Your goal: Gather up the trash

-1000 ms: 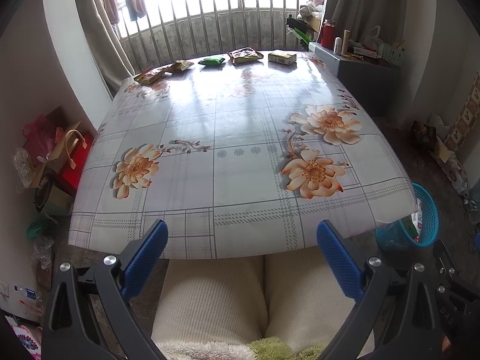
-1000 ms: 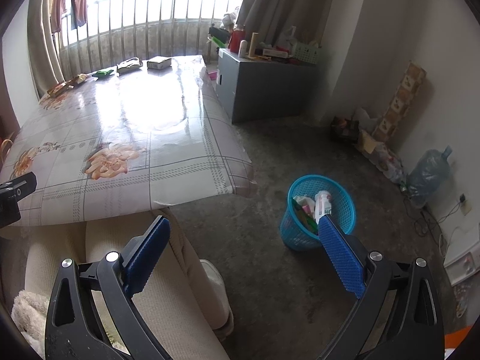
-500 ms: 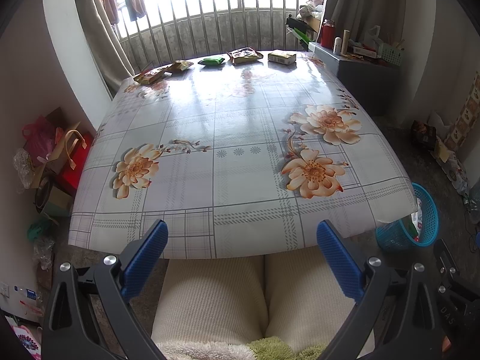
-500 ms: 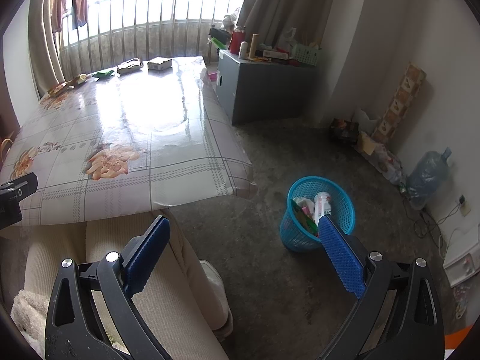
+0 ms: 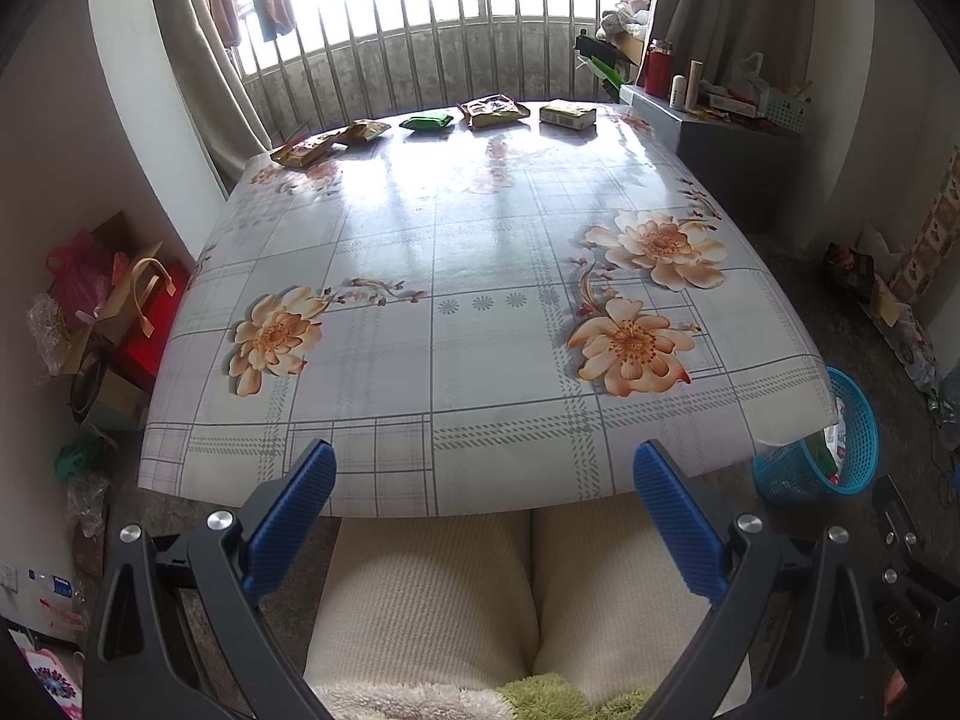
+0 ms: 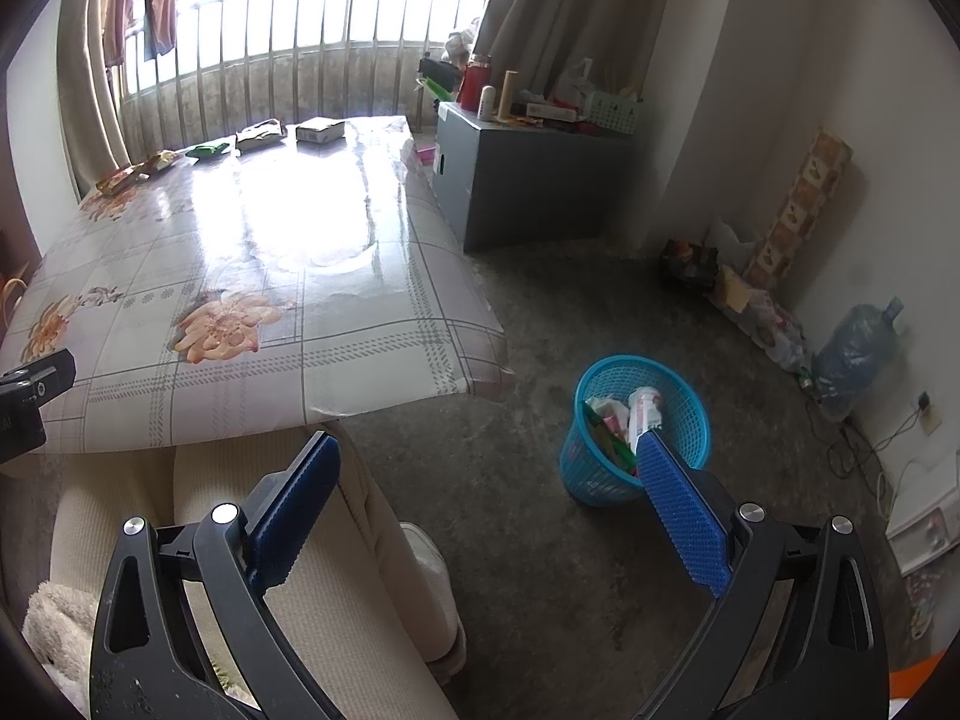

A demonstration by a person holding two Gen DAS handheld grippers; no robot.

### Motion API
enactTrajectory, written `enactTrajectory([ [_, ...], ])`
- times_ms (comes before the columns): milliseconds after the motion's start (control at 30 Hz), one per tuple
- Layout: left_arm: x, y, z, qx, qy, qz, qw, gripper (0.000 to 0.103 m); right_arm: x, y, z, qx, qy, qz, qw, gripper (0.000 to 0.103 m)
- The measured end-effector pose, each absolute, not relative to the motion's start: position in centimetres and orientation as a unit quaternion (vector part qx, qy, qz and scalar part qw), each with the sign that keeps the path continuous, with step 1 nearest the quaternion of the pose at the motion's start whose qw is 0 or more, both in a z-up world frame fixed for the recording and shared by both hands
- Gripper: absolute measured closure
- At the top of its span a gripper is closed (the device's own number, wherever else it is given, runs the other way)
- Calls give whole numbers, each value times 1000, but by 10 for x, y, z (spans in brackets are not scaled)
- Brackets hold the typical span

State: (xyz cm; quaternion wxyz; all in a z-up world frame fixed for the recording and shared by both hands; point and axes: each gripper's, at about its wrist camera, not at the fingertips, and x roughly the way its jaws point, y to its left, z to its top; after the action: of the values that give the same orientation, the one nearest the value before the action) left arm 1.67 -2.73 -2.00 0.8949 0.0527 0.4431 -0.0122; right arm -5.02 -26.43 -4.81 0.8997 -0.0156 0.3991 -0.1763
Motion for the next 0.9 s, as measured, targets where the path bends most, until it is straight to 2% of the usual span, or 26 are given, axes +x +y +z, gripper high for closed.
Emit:
enactTrajectory([
  [900, 17, -29, -20, 54, 443, -13, 895, 6, -50, -264, -47, -15, 398, -177, 900, 8],
])
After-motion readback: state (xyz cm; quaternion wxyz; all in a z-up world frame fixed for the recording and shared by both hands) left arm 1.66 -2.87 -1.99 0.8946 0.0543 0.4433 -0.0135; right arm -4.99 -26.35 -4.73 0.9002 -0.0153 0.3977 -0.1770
